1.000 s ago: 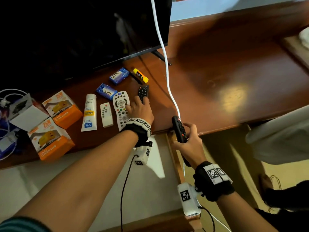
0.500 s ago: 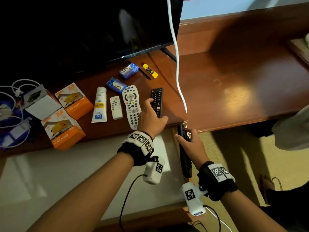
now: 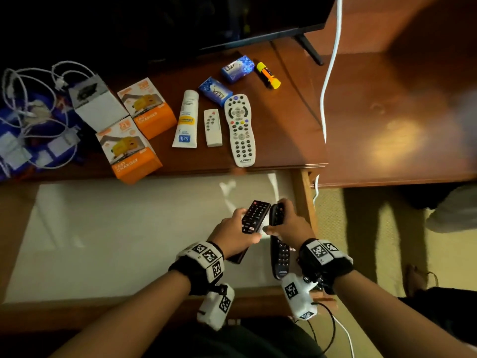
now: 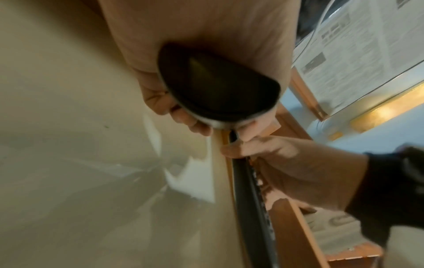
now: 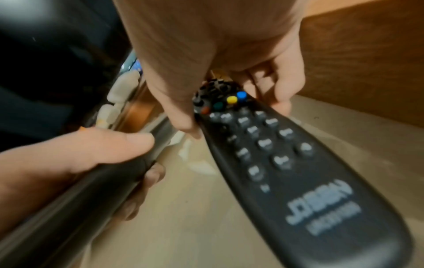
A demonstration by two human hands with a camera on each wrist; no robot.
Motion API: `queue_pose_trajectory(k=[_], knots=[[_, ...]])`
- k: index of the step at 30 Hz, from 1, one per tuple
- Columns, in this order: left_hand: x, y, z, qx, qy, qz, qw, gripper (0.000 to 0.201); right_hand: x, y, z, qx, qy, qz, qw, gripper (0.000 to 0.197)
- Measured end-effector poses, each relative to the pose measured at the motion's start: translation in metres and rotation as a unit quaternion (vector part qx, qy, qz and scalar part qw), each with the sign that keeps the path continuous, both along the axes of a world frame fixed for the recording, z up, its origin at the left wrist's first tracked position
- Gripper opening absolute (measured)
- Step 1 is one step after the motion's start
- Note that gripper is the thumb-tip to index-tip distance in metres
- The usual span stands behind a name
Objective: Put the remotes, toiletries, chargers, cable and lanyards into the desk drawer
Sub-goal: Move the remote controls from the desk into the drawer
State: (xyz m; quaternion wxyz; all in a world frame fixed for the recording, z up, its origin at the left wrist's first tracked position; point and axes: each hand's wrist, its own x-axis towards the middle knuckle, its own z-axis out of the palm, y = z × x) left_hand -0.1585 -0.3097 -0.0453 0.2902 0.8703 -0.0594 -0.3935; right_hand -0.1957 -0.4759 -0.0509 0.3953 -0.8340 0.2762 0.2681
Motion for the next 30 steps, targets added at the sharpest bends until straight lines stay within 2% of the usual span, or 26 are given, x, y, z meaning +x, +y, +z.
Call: queue_pose_trajectory(k=[5,9,12,18,24,30], knots=[[0.004,0.002,-0.025,0.061,-0.014,-0.034,0.997,0.078,0.011,0.012,-0.011,-0.072,0.064,0.072,0.993,0.066],[0.000,-0.004,-0.038,0.099,-0.044,-0.045,0.993,0.071,0.017,0.017,-0.020,-0.111,0.096,0.108,0.983,0.078],[-0.005,-0.008,-0.045,0.116,-0.050,-0.054,0.990,0.079,0.018,0.016,-0.027,-0.111,0.123,0.130,0.977,0.087],[-0.009,-0.015,-0.057,0.148,-0.030,-0.125,0.980,0.100,0.013,0.009,-0.037,-0.120,0.141,0.151,0.971,0.098],[-0.004,-0.026,-0.061,0.165,-0.002,-0.163,0.973,0.108,0.012,0.004,-0.041,-0.140,0.128,0.152,0.970,0.091],[-0.009,-0.037,-0.062,0.160,-0.009,-0.122,0.979,0.103,0.009,0.007,-0.039,-0.176,0.109,0.154,0.966,0.077]])
